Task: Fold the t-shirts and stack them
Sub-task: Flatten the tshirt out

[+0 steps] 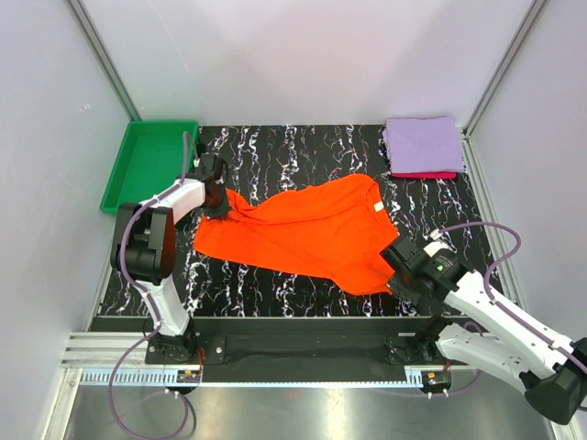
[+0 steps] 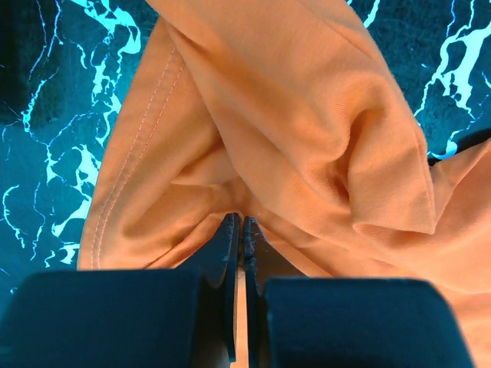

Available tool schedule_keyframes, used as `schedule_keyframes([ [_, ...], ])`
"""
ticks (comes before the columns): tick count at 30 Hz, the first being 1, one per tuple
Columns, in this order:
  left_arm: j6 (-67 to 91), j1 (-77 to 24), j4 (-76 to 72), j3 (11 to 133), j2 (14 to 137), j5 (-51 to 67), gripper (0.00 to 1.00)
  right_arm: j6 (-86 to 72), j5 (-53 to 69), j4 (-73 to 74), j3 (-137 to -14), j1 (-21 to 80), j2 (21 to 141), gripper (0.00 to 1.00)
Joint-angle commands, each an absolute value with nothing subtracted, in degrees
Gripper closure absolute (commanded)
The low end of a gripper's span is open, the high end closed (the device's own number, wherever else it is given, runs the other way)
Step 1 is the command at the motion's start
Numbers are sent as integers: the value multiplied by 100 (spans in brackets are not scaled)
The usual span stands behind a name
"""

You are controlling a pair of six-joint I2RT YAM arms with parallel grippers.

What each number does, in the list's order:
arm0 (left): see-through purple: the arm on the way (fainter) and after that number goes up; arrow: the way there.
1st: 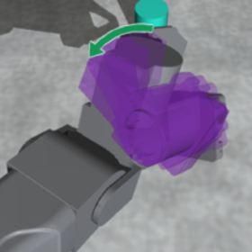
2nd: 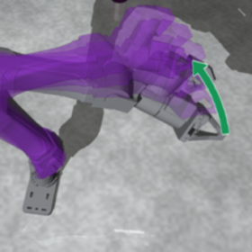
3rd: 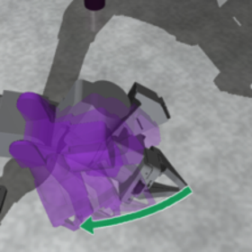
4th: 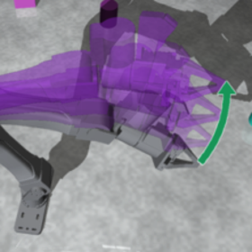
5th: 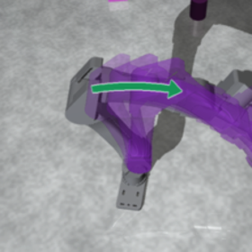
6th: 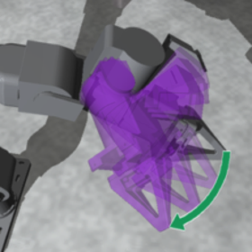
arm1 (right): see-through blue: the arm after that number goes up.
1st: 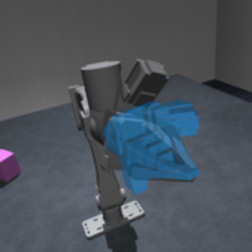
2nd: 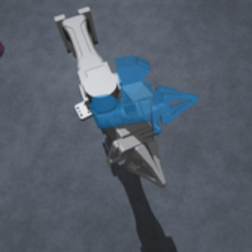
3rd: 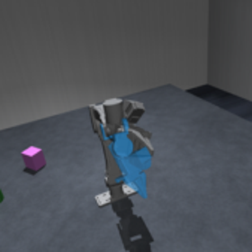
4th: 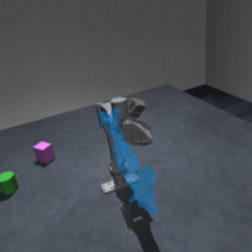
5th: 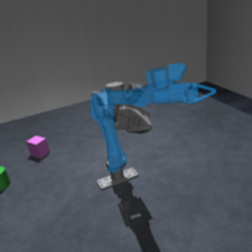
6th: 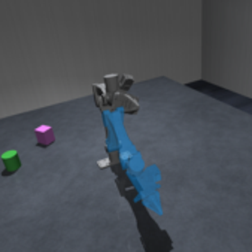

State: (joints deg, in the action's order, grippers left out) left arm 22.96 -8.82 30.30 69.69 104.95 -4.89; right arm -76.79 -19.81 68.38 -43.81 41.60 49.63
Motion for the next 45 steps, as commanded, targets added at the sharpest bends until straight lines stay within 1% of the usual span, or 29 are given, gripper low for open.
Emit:
schedule_keyframes([
  [1, 2303, -896, 3041, 7111, 10100, -510, 100, -7586, -2057, 6821, -4534, 4122, 4948, 100],
  [4, 2329, -896, 3269, 7005, 9757, -466, 100, -7103, -2074, 6680, -4849, 4122, 5106, 100],
  [6, 2373, -896, 3462, 6961, 9274, -396, 100, -6664, -2170, 6688, -5131, 4105, 5255, 100],
  [8, 2399, -896, 3620, 6952, 8879, -396, 100, -6138, -2250, 6863, -5763, 4026, 5491, 100],
  [9, 2408, -896, 3778, 6978, 8485, -404, 100, -5952, -2381, 7125, -6027, 3982, 5606, 100],
  [10, 2417, -896, 3901, 7118, 8307, -483, 100, -5654, -2478, 7285, -6595, 3929, 5712, 100],
  [11, 2426, -896, 4111, 7197, 7958, -527, 100, -5477, -2653, 7417, -6879, 3850, 5922, 100],
  [14, 2426, -896, 4367, 7689, 7490, -659, 100, -4801, -2795, 7778, -7978, 3631, 6274, 100],
  [21, 2373, -896, 4992, 9025, 6557, -879, 100, -3297, -2426, 7796, -10298, 2568, 7171, 100],
  [22, 2373, -896, 5001, 9166, 6452, -879, 100, -3096, -2391, 7831, -10910, 2392, 7442, 100],
  [24, 2356, -896, 5010, 9570, 6372, -826, 100, -2936, -2259, 8006, -11607, 2286, 7715, 100],
  [25, 2347, -896, 5010, 9684, 6346, -791, 100, -2866, -2250, 8094, -12350, 2242, 7856, 100],
  [26, 2338, -896, 4992, 9825, 6276, -739, 100, -2787, -2294, 8199, -12758, 2241, 8127, 100],
  [27, 2320, -896, 4975, 10052, 6249, -721, 100, -2769, -2303, 8470, -13614, 2233, 8278, 100],
  [29, 2259, -905, 4948, 10335, 6170, -695, 100, -2725, -2303, 8848, -14471, 2232, 8646, 100],
  [30, 2215, -897, 4905, 10571, 6126, -677, 100, -2699, -2277, 8903, -15146, 2241, 8709, 100],
  [32, 2127, -905, 4817, 10774, 5995, -589, 100, -2637, -2102, 8590, -15354, 2233, 8527, 100],
  [33, 2101, -897, 4799, 10967, 5942, -537, 100, -2593, -2022, 8361, -15102, 2232, 8334, 100],
  [34, 2066, -905, 4781, 11030, 5889, -501, 100, -2567, -1874, 8097, -14856, 2232, 7845, 100],
  [35, 2048, -897, 4659, 11048, 5706, -457, 100, -2523, -1794, 7512, -14593, 2232, 7570, 100],
  [36, 2039, -896, 4580, 11022, 5608, -387, 100, -2435, -1715, 7227, -14103, 2232, 7306, 100],
  [37, 2065, -896, 4388, 10917, 5477, -352, 100, -2382, -1540, 6981, -13915, 2232, 6843, 100],
  [39, 2083, -896, 4167, 10776, 5092, -212, 100, -2164, -1372, 6409, -13651, 2232, 6340, 100],
  [42, 2136, -896, 3745, 10416, 4555, -167, 100, -1900, -880, 6109, -13850, 2233, 6074, 100],
  [45, 2215, -896, 3525, 10371, 4255, -185, 100, -1793, -344, 5889, -14184, 2233, 5880, 100],
])
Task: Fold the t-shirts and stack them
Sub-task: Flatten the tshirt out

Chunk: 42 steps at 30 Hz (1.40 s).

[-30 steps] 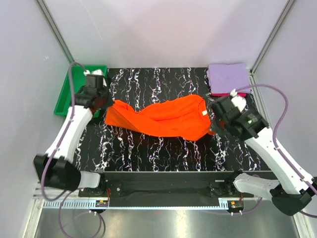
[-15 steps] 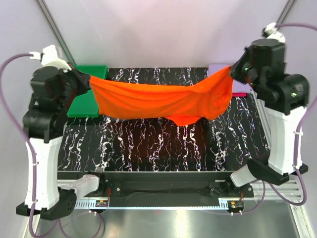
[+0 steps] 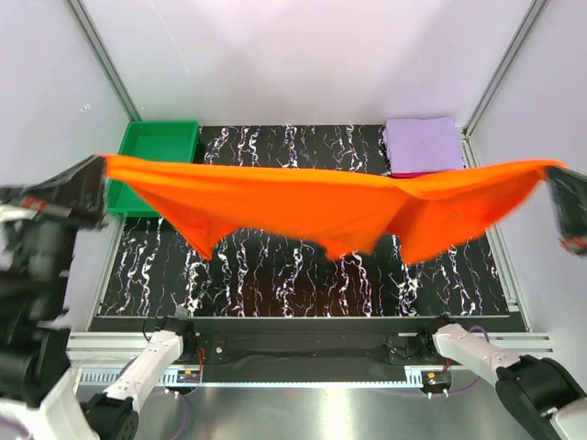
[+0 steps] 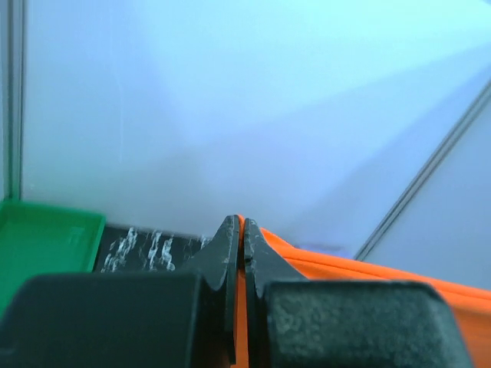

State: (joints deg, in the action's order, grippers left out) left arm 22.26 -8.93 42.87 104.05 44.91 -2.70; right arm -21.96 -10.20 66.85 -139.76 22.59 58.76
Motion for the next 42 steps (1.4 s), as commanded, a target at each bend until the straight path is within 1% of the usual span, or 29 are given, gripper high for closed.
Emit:
schedule_keyframes([
  [1, 2241, -896, 3472, 10380, 4089, -176, 100, -1767, -238, 5819, -14229, 2232, 5758, 100],
  [4, 2329, -896, 3261, 10485, 3851, -184, 100, -1863, 332, 5485, -14265, 2232, 5547, 100],
  [8, 2391, -896, 3278, 10644, 3797, -167, 100, -2013, 466, 5221, -14107, 2232, 5423, 100],
  [12, 2548, -896, 3165, 10065, 3788, -53, 100, -1838, 405, 4993, -13177, 2241, 5388, 100],
  [13, 2618, -896, 3077, 9689, 3797, -35, 100, -1820, 309, 4879, -12914, 2233, 5362, 100],
  [14, 2637, -905, 3041, 9512, 3832, -35, 100, -1793, 282, 4600, -12311, 2232, 5344, 100],
  [15, 2637, -897, 2980, 9318, 3841, 113, 100, -1723, 264, 4440, -12000, 2232, 5318, 100],
  [16, 2628, -896, 2805, 8768, 3841, 114, 100, -1705, 107, 4291, -11693, 2241, 5291, 100],
  [17, 2645, -896, 2752, 8528, 3841, 79, 100, -1644, 62, 3985, -10993, 2233, 5274, 100],
  [18, 2637, -896, 2673, 8230, 3884, 88, 100, -1522, 35, 3790, -10586, 2232, 5239, 100],
  [19, 2558, -896, 2507, 7966, 3920, 97, 100, -1477, -365, 3605, -10182, 2241, 5160, 100],
  [20, 2558, -905, 2392, 7302, 3937, 79, 100, -1416, -561, 3290, -9412, 2241, 5150, 100],
  [22, 2487, -896, 1771, 6569, 4007, 79, 100, -1319, -1078, 2955, -8678, 2232, 5133, 100],
  [23, 2522, -896, 1567, 5817, 4051, 53, 100, -1318, -1185, 2579, -7996, 2232, 5124, 100],
  [25, 2418, -896, 901, 5128, 4252, -165, 100, -1362, -1388, 2182, -7394, 2232, 5211, 100],
  [26, 2373, -896, 627, 4532, 4358, -280, 100, -1397, -1467, 1884, -6948, 2232, 5282, 100],
  [27, 2356, -896, 267, 4283, 4525, -586, 100, -1467, -1563, 1742, -6778, 2232, 5456, 100],
  [29, 2356, -888, 18, 3983, 5078, -755, 100, -1477, -1634, 1339, -6383, 2215, 5711, 100],
  [30, 2338, -888, -270, 3886, 5315, -782, 100, -1416, -1678, 1232, -6320, 2197, 5852, 100],
  [31, 2294, -888, -612, 3806, 5552, -817, 100, -1389, -1731, 1126, -6293, 2154, 6236, 100],
  [32, 2311, -888, -720, 3849, 6172, -904, 100, -1363, -1662, 968, -6328, 1997, 6423, 100],
  [33, 2277, -888, -825, 4032, 6474, -966, 100, -1310, -1600, 871, -6363, 1917, 6825, 100],
  [35, 2171, -879, -888, 4428, 7151, -906, 100, -1283, -1495, 616, -6538, 1627, 7240, 100],
  [36, 2075, -870, -870, 4630, 7755, -792, 100, -1318, -1416, 572, -6643, 1530, 7451, 100],
  [37, 2031, -870, -879, 5015, 8004, -730, 100, -1310, -1328, 519, -6749, 1451, 7827, 100],
  [42, 2021, -721, -757, 6089, 9436, -765, 100, -1213, -1037, 439, -7645, 1055, 9120, 100],
])
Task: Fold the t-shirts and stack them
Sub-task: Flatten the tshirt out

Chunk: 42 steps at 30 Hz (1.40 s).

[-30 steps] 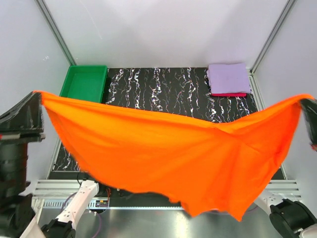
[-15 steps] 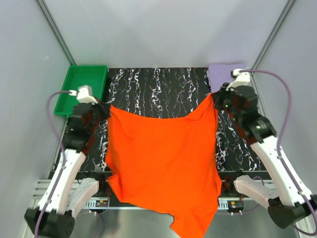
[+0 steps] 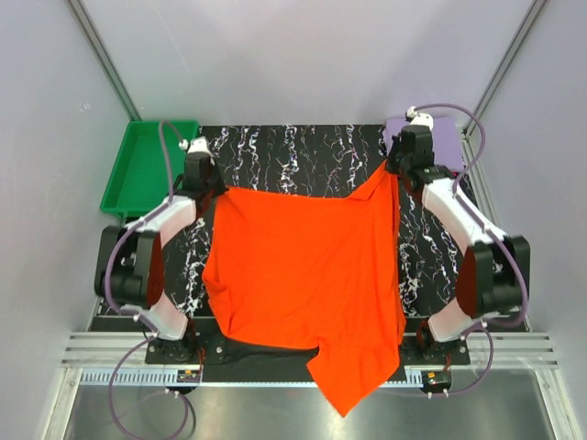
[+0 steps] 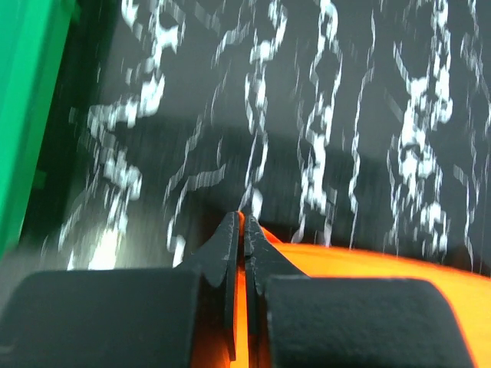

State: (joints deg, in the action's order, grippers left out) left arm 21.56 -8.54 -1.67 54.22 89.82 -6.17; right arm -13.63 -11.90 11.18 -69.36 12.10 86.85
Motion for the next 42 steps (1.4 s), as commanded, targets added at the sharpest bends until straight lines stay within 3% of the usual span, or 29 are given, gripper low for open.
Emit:
schedule_keyframes([
  [1, 2048, -703, -634, 6247, 9605, -799, 100, -1204, -994, 466, -7777, 1020, 9271, 100],
  [8, 2188, -413, -10, 7584, 9801, -35, 100, -1160, -844, 1641, -9612, 949, 9958, 100],
  [14, 2048, -334, 623, 8209, 8634, 281, 100, -853, -852, 2503, -10318, 949, 9002, 100],
  [29, 2022, -325, 1362, 7989, 4765, -307, 100, -642, -738, 3471, -10696, 958, 5311, 100],
  [42, 1661, -334, 2478, 9105, 3604, -791, 100, -1028, -194, 3937, -11830, 1116, 4746, 100],
])
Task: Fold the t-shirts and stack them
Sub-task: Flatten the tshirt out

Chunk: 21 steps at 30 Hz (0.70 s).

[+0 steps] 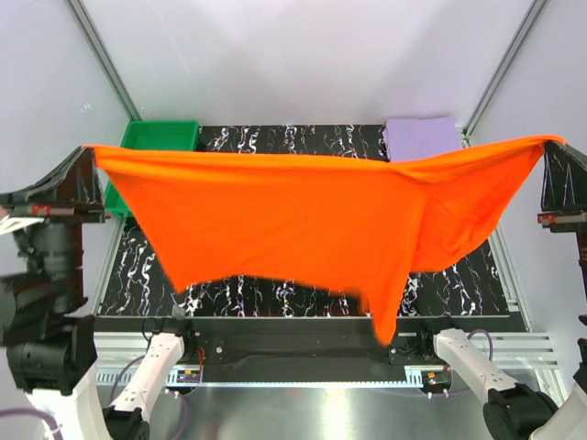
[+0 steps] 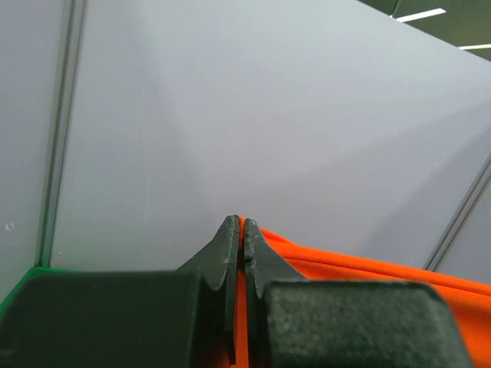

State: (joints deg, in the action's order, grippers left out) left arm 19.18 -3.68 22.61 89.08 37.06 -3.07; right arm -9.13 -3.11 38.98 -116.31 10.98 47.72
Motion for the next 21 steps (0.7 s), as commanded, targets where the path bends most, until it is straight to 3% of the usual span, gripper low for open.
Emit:
schedule_keyframes([
  [1, 1652, -325, 2487, 9114, 3569, -808, 100, -1072, -159, 3937, -11839, 1116, 4746, 100],
  [7, 1714, -334, 2338, 8711, 3726, -835, 100, -950, -237, 3604, -11251, 1116, 4939, 100],
  [13, 1820, -325, 1714, 7516, 4059, -782, 100, -1028, -387, 2848, -9897, 1116, 5150, 100],
  [21, 1670, -325, 1872, 8646, 4667, -1090, 100, -27, -922, 3217, -10862, 1116, 5801, 100],
])
